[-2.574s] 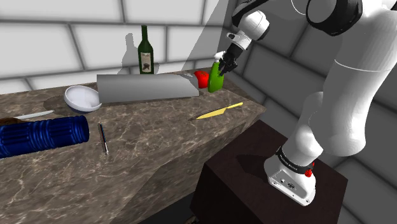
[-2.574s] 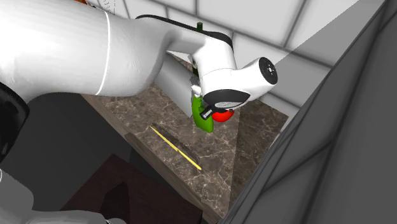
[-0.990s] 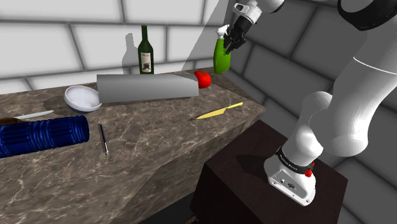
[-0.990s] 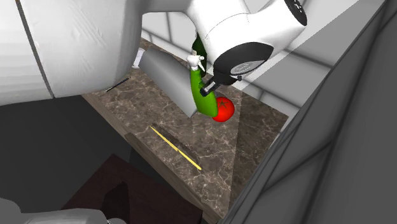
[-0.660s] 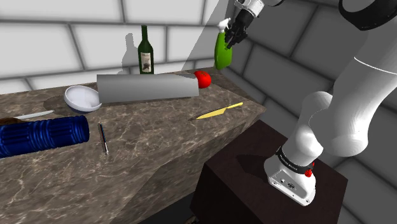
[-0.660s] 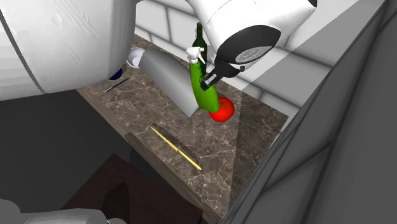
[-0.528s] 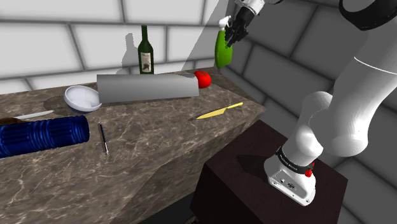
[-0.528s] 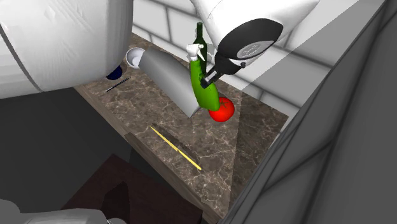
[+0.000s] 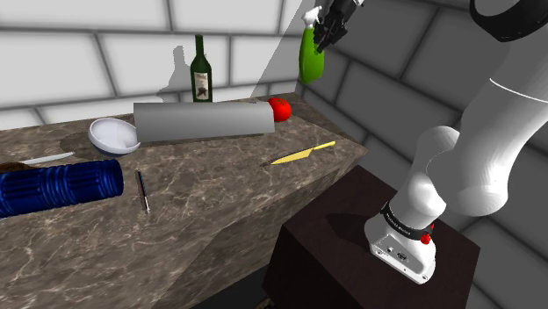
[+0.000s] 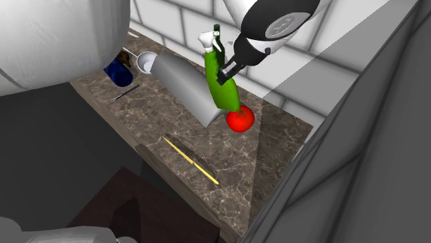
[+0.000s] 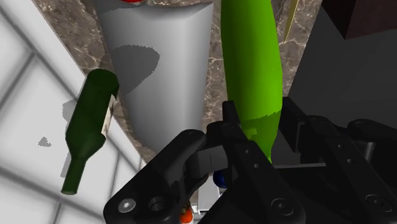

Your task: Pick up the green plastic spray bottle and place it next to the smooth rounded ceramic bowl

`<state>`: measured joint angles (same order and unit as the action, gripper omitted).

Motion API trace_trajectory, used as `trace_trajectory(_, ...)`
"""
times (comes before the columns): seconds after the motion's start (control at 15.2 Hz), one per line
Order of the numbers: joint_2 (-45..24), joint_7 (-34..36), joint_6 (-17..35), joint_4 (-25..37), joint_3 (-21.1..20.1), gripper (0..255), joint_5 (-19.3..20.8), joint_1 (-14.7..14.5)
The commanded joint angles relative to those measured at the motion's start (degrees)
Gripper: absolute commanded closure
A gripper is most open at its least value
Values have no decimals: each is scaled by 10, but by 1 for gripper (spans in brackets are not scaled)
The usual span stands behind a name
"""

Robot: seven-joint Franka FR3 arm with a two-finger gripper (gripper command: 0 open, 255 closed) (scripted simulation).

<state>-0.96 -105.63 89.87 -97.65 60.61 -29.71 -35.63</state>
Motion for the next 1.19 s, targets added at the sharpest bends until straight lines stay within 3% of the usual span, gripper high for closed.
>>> trace_trajectory(0.0, -3, 4, -15, 16, 2, 255, -2, 2)
trace_trajectory(0.53, -25, 17, -78, 88, 9, 255, -22, 15)
trace_trajectory(0.73, 27, 76, -30, 50, -20, 255, 16, -30)
trace_trajectory(1.12, 81, 173, 41, 0, -93, 255, 53, -72)
